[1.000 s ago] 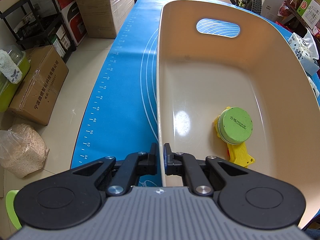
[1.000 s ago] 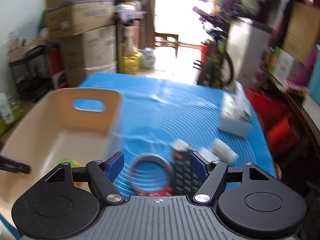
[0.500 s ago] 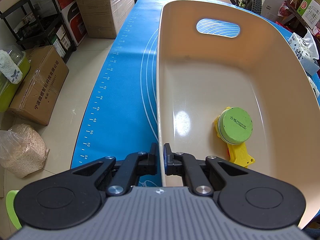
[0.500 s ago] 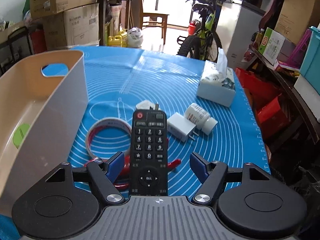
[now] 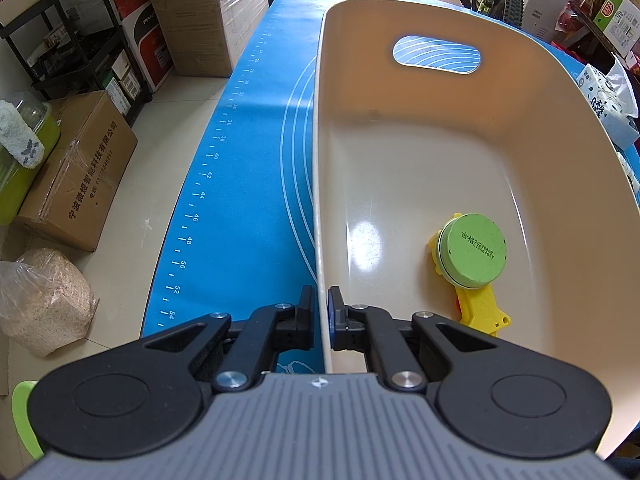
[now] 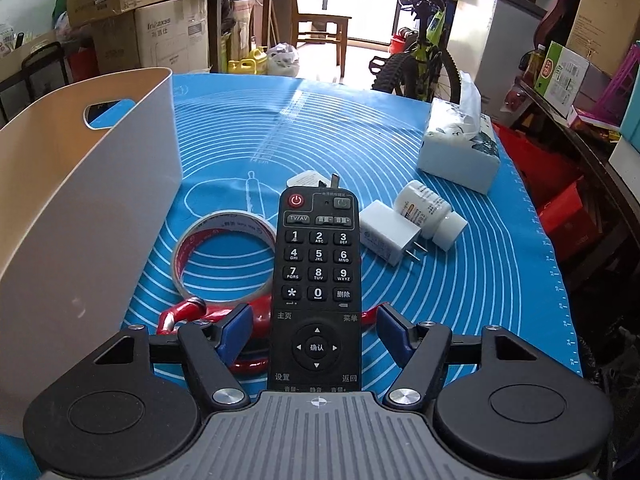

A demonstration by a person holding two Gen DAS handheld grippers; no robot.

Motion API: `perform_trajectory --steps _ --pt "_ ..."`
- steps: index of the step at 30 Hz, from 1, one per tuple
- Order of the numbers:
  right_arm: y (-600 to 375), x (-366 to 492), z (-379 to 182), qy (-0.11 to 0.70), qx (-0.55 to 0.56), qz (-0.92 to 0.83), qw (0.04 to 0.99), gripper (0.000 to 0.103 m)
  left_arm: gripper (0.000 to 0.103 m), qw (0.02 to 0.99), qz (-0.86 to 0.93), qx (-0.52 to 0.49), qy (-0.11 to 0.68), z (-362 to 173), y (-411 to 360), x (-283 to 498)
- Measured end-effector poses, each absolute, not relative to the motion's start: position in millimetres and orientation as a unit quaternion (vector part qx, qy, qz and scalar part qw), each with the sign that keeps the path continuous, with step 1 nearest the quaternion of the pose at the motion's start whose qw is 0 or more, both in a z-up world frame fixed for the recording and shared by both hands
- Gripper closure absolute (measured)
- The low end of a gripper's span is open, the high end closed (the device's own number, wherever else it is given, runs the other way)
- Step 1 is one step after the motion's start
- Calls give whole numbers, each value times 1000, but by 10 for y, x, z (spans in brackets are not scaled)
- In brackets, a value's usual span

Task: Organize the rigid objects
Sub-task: 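Grasp the black TV remote with the right tool, then carry the black remote into the basket and release it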

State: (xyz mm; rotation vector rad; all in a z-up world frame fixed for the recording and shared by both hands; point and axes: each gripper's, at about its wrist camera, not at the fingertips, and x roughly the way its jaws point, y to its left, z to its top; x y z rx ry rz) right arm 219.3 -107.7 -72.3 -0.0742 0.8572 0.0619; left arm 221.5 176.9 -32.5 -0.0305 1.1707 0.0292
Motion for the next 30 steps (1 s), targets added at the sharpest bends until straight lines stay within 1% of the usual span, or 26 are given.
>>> perform_trajectory --steps 5,7,10,16,30 --pt "-1117 2232 -751 406 -18 32 913 38 93 833 14 -13 553 -333 1768 2217" --pt "-1132 2246 -763 404 -9 35 914 38 93 833 14 -12 552 -332 1765 2217" --pt "-1133 2249 -765 401 -1 37 915 48 93 833 14 -12 552 -335 1767 2216" --pt "-1110 2216 -743 402 -6 37 915 48 93 833 14 -12 552 -335 1766 2215" --pt "-1090 2012 -267 329 11 31 944 48 93 833 15 -12 552 -336 1767 2214"
